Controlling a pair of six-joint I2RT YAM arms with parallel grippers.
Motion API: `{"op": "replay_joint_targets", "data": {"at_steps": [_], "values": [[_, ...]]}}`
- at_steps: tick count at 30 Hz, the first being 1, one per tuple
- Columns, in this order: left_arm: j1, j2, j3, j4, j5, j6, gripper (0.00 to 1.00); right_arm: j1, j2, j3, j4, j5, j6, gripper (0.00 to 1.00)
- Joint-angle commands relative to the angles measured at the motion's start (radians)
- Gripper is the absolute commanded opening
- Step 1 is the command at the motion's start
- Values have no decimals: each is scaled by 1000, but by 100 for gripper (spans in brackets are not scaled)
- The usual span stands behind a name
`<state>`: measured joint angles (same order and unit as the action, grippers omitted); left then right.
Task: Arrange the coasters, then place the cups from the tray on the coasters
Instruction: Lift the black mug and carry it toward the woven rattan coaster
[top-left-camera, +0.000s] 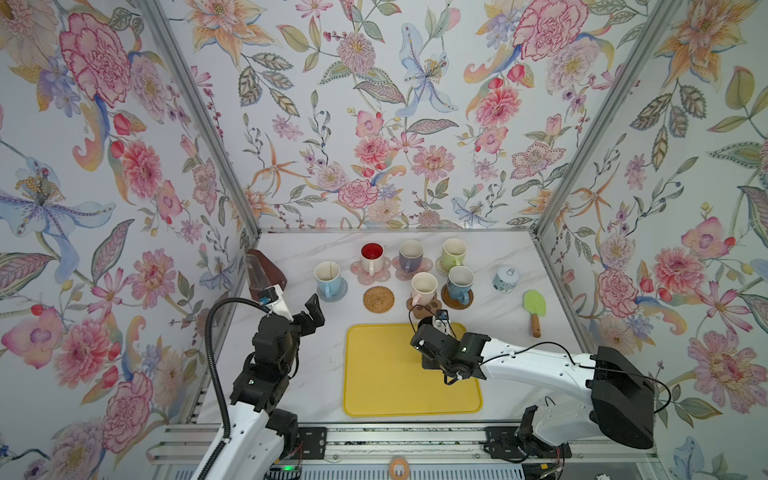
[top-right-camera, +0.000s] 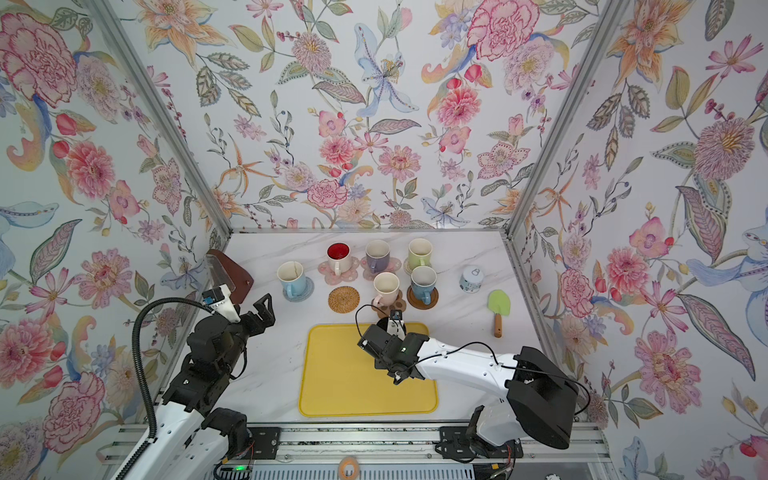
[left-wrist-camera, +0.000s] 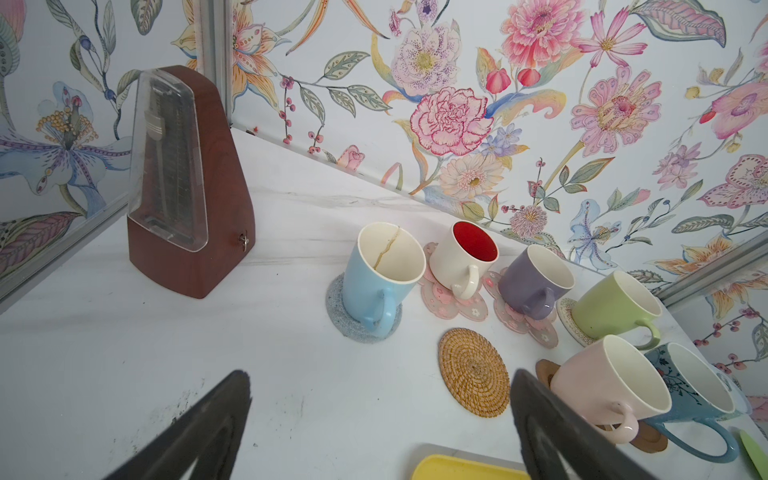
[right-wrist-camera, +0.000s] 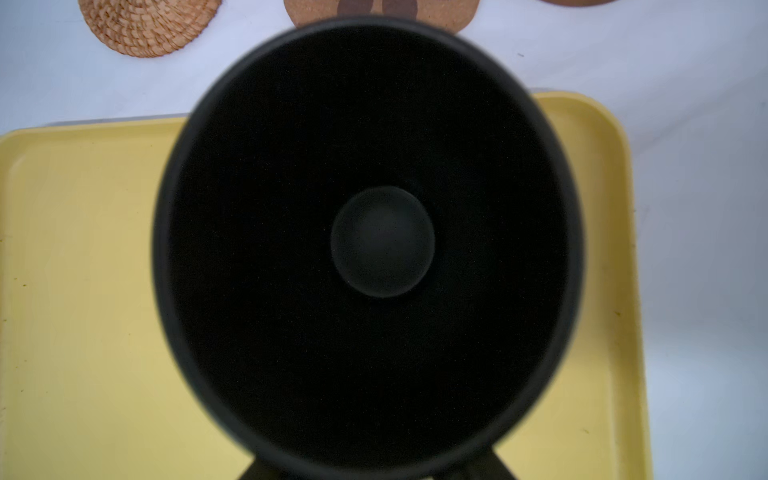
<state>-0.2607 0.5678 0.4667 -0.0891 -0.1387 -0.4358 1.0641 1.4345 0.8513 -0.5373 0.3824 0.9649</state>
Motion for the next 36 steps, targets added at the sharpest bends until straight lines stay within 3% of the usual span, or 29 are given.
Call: {"op": "replay_joint_targets", "data": {"at_steps": [1,19,28,36], "values": [[9,-16,-8,-21,-17,-4,99,-10,19,24,-3,9,-25,33],[9,-22,-19,-38,-14,-15,99,44,11,112,-67,1,-170,0],[9,-51,-22,-67,-3,-32,99,72,65,300,-105,12,-254,0],[9,-80,-22,-103,5,-47,99,6,226,489,-82,-24,-353,0]]}}
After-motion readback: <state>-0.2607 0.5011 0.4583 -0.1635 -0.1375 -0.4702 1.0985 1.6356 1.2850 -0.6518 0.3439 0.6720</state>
